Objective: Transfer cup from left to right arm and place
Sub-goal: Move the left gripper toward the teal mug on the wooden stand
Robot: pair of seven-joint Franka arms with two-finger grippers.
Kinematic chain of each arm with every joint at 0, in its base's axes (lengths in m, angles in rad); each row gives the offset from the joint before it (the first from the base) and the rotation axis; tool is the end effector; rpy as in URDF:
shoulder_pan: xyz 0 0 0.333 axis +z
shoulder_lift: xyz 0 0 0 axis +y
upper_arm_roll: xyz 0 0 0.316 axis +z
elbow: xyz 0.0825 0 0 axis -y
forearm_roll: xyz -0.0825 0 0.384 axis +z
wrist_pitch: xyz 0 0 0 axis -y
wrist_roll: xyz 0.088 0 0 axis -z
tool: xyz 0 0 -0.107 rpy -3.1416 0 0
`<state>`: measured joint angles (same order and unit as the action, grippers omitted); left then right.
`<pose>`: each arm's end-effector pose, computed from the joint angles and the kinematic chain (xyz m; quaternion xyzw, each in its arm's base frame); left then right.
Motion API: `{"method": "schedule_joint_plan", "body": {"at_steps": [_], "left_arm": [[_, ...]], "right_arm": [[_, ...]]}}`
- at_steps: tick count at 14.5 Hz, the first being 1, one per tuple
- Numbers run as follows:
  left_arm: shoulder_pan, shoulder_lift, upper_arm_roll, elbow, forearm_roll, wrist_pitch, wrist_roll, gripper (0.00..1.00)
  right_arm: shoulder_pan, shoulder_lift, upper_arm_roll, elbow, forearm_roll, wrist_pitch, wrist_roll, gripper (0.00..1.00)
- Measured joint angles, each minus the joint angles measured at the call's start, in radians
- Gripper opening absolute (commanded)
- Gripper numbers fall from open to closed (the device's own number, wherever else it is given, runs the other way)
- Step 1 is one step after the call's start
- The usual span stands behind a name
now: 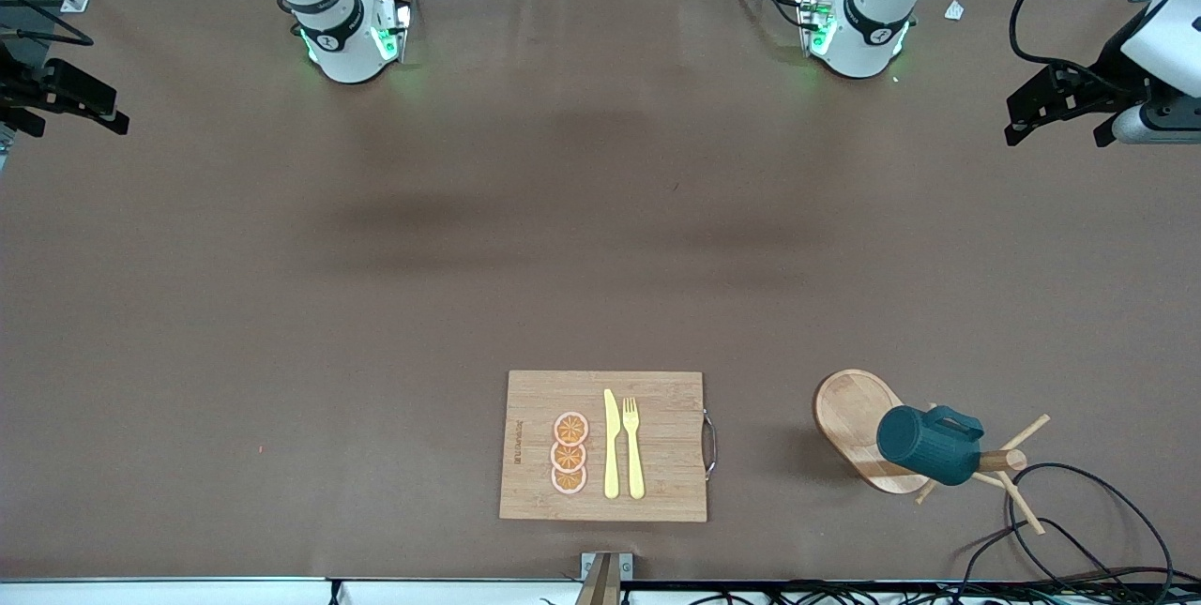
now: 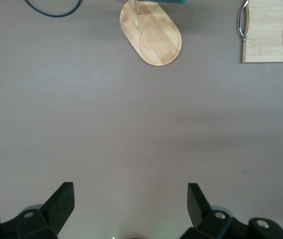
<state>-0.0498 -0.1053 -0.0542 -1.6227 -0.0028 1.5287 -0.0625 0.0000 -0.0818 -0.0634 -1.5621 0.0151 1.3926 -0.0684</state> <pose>0.5141 -0.0556 0.6527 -0.9998 0.0207 -0.0057 0.0010 0.5087 -0.0320 0.6572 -0.9990 -0.0037 0.0432 0.0129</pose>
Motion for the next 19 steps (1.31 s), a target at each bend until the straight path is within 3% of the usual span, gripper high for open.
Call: {"method": "schedule_joint_plan", "body": {"at_steps": [6, 10, 14, 19], "left_arm": [[0.001, 0.017, 0.006, 0.012, 0.002, 0.001, 0.000, 1.00], [0.005, 0.107, 0.022, 0.082, 0.002, 0.013, -0.009, 1.00], [0.023, 0.212, 0.023, 0.144, -0.004, 0.051, -0.190, 1.00], [0.025, 0.325, 0.022, 0.158, -0.056, 0.231, -0.446, 1.00]], "right_arm": [[0.000, 0.000, 0.003, 0.000, 0.000, 0.000, 0.000, 1.00], [0.000, 0.000, 0.003, 0.000, 0.000, 0.000, 0.000, 1.00], [0.000, 0.000, 0.003, 0.000, 0.000, 0.000, 0.000, 1.00], [0.000, 0.000, 0.003, 0.001, 0.000, 0.000, 0.000, 1.00]]}}
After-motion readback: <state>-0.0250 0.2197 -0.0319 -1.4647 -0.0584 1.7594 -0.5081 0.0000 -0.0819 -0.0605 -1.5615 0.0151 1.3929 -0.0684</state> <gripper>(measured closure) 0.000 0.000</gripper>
